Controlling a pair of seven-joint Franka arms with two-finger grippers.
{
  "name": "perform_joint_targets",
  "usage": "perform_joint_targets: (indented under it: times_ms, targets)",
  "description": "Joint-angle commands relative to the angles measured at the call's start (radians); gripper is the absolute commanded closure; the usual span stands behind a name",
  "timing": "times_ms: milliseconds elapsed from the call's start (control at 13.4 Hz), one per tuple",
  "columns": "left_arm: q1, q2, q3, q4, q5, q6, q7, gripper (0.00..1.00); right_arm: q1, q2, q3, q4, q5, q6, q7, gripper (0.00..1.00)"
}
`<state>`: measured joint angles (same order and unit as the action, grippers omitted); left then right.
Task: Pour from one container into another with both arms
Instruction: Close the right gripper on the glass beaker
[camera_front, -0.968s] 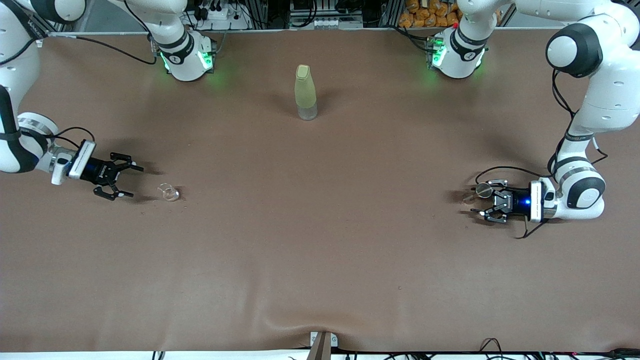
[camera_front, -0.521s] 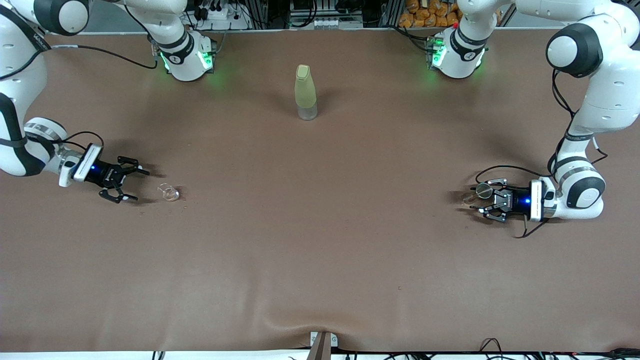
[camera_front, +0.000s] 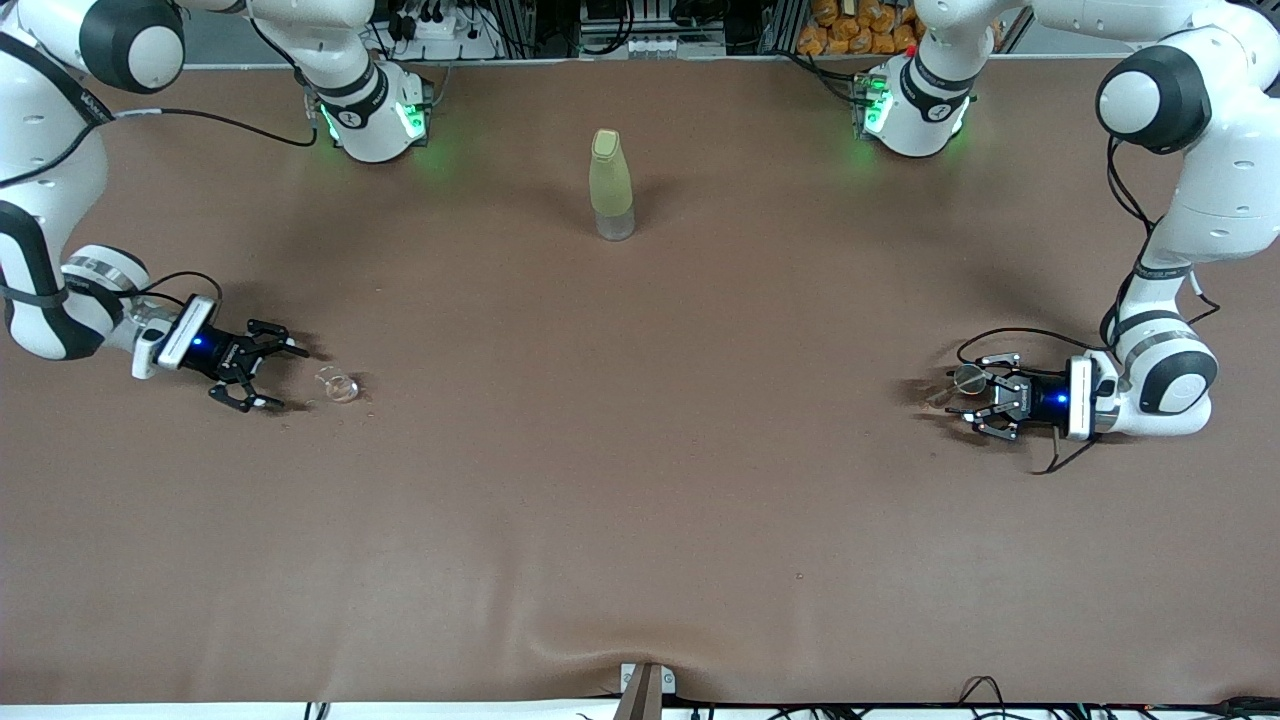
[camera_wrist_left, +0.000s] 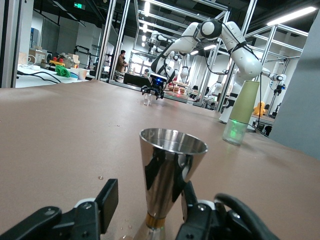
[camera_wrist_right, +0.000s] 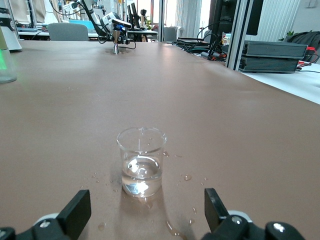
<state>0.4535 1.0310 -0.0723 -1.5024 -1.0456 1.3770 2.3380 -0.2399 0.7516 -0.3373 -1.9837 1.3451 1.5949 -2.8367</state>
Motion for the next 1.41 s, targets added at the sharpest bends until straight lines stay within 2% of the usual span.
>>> perform_joint_targets:
  times_ms: [0, 223, 521, 893, 1042, 1340]
  targets:
    - [0.008, -0.002, 0.003, -0.015, -0.013, -0.013, 0.030, 0.41, -0.018, 0.043, 0.011, 0.006, 0.045, -0.027, -0.306, 0.00]
    - [0.010, -0.002, 0.003, -0.021, -0.013, -0.015, 0.040, 0.48, 0.005, 0.052, 0.026, 0.006, 0.075, -0.026, -0.308, 0.00]
    - [0.007, -0.002, 0.002, -0.022, -0.013, -0.022, 0.041, 0.50, 0.036, 0.078, 0.027, 0.005, 0.120, -0.023, -0.346, 0.00]
    - [0.008, -0.006, 0.003, -0.022, -0.013, -0.022, 0.046, 0.76, 0.063, 0.100, 0.031, 0.005, 0.157, -0.024, -0.381, 0.00]
    - [0.008, -0.011, 0.003, -0.022, -0.013, -0.021, 0.050, 1.00, 0.073, 0.109, 0.032, 0.005, 0.164, -0.024, -0.386, 0.00]
    - [0.025, -0.005, 0.003, -0.025, -0.022, -0.019, 0.090, 1.00, 0.082, 0.111, 0.053, 0.005, 0.177, -0.019, -0.388, 0.00]
